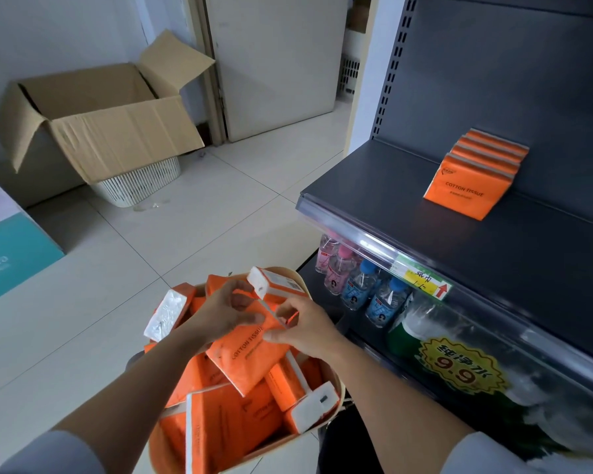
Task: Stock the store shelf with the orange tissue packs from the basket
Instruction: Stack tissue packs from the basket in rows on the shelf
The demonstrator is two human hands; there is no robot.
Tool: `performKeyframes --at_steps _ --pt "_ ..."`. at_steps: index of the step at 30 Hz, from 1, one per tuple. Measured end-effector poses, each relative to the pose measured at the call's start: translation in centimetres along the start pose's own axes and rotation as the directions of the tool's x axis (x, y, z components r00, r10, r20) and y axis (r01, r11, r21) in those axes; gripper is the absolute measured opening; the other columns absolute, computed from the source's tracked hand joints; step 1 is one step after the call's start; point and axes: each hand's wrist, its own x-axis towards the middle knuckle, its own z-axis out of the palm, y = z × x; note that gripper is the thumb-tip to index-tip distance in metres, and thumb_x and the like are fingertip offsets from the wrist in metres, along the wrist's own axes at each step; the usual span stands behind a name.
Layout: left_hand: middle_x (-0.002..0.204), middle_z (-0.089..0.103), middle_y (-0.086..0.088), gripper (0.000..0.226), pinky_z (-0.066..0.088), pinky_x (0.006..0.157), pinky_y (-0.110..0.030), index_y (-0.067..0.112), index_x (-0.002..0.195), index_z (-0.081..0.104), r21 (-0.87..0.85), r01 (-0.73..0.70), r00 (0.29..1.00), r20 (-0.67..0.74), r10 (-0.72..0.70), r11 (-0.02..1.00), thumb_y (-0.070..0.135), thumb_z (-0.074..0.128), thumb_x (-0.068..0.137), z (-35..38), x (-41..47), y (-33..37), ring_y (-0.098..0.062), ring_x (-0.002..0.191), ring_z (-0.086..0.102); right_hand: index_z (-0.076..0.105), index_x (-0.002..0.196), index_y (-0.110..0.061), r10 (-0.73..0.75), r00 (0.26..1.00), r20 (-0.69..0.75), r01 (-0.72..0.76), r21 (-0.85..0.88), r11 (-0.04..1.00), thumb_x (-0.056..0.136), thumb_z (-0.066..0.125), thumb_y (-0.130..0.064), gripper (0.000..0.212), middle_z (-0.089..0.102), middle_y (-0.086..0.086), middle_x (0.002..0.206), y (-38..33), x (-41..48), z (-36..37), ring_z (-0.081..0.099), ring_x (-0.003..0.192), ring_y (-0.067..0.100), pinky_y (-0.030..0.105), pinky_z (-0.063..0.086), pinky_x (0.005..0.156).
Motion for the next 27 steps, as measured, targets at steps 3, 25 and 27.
performKeyframes --at_steps 3,25,27 --pt "0.104 0.072 -0.006 0.034 0.055 0.081 -0.037 0.014 0.112 0.056 -0.103 -0.052 0.998 0.017 0.054 0.993 0.009 0.071 0.081 0.1 -0.2 0.1 -0.026 0.095 0.069 0.045 0.132 -0.032 -0.005 0.998 0.060 0.007 -0.041 0.999 0.076 0.078 -0.032 0.065 0.054 -0.009 0.117 -0.3 -0.4 -0.3 0.055 0.109 0.015 0.038 0.052 0.092" --pt "0.121 0.058 -0.003 0.030 0.046 0.094 -0.038 0.025 0.111 0.067 0.434 0.275 0.960 -0.077 -0.269 0.858 0.026 0.074 0.081 -1.5 0.1 -5.3 -0.023 0.112 0.055 0.030 0.139 -0.030 -0.031 0.981 -0.194 -0.043 -0.364 0.930 0.091 0.061 -0.037 0.058 0.053 0.001 0.125 0.6 -0.2 -0.7 0.059 0.109 0.022 0.032 0.052 0.080" --pt "0.112 0.063 -0.003 0.027 0.050 0.086 -0.038 0.022 0.095 0.067 0.333 0.235 0.963 -0.204 -0.174 0.913 0.034 0.079 0.074 -1.7 0.3 -4.6 -0.024 0.101 0.060 0.031 0.134 -0.031 0.001 0.975 -0.223 -0.074 -0.318 0.945 0.090 0.061 -0.037 0.054 0.055 0.001 0.120 0.7 0.1 -0.7 0.060 0.104 0.022 0.037 0.055 0.081"
